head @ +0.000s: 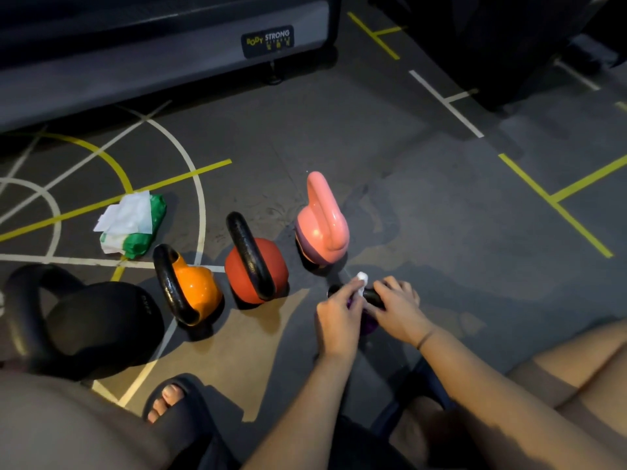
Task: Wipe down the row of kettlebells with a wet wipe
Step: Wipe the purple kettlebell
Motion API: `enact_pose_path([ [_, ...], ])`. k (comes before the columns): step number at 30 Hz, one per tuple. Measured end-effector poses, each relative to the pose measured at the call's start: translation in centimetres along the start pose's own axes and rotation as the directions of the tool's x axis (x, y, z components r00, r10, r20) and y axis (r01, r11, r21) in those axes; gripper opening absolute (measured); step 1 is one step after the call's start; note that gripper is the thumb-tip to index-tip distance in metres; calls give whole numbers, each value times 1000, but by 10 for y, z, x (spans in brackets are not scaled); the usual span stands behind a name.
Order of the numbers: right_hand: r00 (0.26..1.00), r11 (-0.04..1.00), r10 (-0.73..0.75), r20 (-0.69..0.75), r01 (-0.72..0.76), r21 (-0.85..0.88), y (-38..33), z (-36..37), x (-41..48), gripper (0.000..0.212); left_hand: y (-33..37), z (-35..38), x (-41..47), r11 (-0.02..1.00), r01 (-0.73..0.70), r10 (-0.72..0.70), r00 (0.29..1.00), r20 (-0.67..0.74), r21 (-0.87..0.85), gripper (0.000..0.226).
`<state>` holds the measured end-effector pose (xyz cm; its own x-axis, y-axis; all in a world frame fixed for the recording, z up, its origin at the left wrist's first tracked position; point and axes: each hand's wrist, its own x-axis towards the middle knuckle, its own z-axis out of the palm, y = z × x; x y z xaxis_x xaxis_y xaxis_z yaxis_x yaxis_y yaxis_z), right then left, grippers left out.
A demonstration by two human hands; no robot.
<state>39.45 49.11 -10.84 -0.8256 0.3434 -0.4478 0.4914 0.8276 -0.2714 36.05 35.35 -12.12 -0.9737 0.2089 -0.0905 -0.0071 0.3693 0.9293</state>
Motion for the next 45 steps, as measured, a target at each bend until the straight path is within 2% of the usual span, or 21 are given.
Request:
enact_pose_path([
  [1, 1000, 1000, 9, -2, -9, 2, -1, 2, -2, 46, 0, -1, -1, 995, -65, 65, 998, 4, 77, 24],
  [3, 999, 999, 14, -51, -11, 53, -3, 5, -6, 51, -12, -7, 3, 976, -89, 101, 994, -50, 200, 25],
  [5, 995, 993, 18, -97, -7, 116, -4, 7, -12, 64, -29, -19, 12, 969, 7, 10, 998, -64, 248, 26],
  [7, 990, 977, 8, -137, 21, 210, -6, 9, -15, 77, -37, -28, 15, 977, 70, -66, 997, -25, 201, 26],
  [9, 978, 953, -72, -196, 125, 277, -10, 7, -17, 79, -28, -27, 9, 989, 38, -31, 998, -46, 140, 25],
  [12, 929, 886, -228, -293, 322, 333, -14, 7, -17, 63, -5, -19, 4, 996, -55, 51, 997, 52, 73, 29],
  [14, 919, 874, -227, -323, 338, 350, -18, 3, -19, 53, -4, -23, 10, 1000, -24, 25, 991, 129, -6, 47],
  [17, 894, 909, -220, -391, 333, 251, -20, 1, -26, 40, -13, -35, 16, 980, 66, -28, 980, 196, -188, 64],
  [21, 874, 960, -104, -474, 213, 182, -13, 3, -29, 21, -15, -34, 13, 988, 2, 31, 976, 213, -153, 54],
  [23, 858, 982, -13, -514, 107, 154, 4, 5, -39, 7, -20, -31, 15, 994, -89, 101, 976, 192, -69, 50],
  [24, 853, 986, 39, -520, 50, 157, 16, 7, -47, 10, -23, -32, 16, 988, -153, 147, 967, 207, 15, 50],
  [28, 888, 956, 290, -358, -252, 150, 32, 11, -68, 19, -31, -31, 16, 923, -314, 226, 911, 345, 223, 48],
  [31, 879, 916, 359, -313, -267, 301, 21, 10, -53, 14, -27, -18, 19, 886, -392, 302, 893, 334, 247, 43],
  [33, 880, 902, 365, -304, -254, 349, 25, 6, -53, 17, -23, -8, 17, 804, -508, 399, 847, 351, 309, 43],
  [35, 892, 891, 413, -182, -354, 285, 27, 16, -60, 25, -21, -2, 12, 751, -552, 411, 821, 397, 363, 48],
  [36, 894, 892, 430, -125, -399, 213, 18, 16, -63, 26, -22, 0, 8, 761, -542, 401, 825, 399, 356, 49],
  [38, 869, 869, 480, -123, -451, 203, 1, 18, -57, 28, -27, 3, 5, 773, -524, 395, 839, 373, 359, 45],
  [40, 819, 791, 558, -138, -474, 386, 0, 28, -45, 27, -28, 2, 9, 771, -528, 415, 841, 348, 356, 39],
  [41, 756, 682, 642, -129, -485, 548, 11, 41, -38, 25, -29, -1, 9, 773, -534, 427, 837, 342, 342, 35],
  [43, 669, 383, 743, 19, -449, 807, 40, 70, -26, 22, -32, -8, 6, 771, -534, 436, 839, 325, 347, 30],
  [45, 667, 191, 739, 96, -344, 919, 56, 84, -18, 15, -38, -13, 5, 776, -511, 414, 854, 314, 369, 28],
])
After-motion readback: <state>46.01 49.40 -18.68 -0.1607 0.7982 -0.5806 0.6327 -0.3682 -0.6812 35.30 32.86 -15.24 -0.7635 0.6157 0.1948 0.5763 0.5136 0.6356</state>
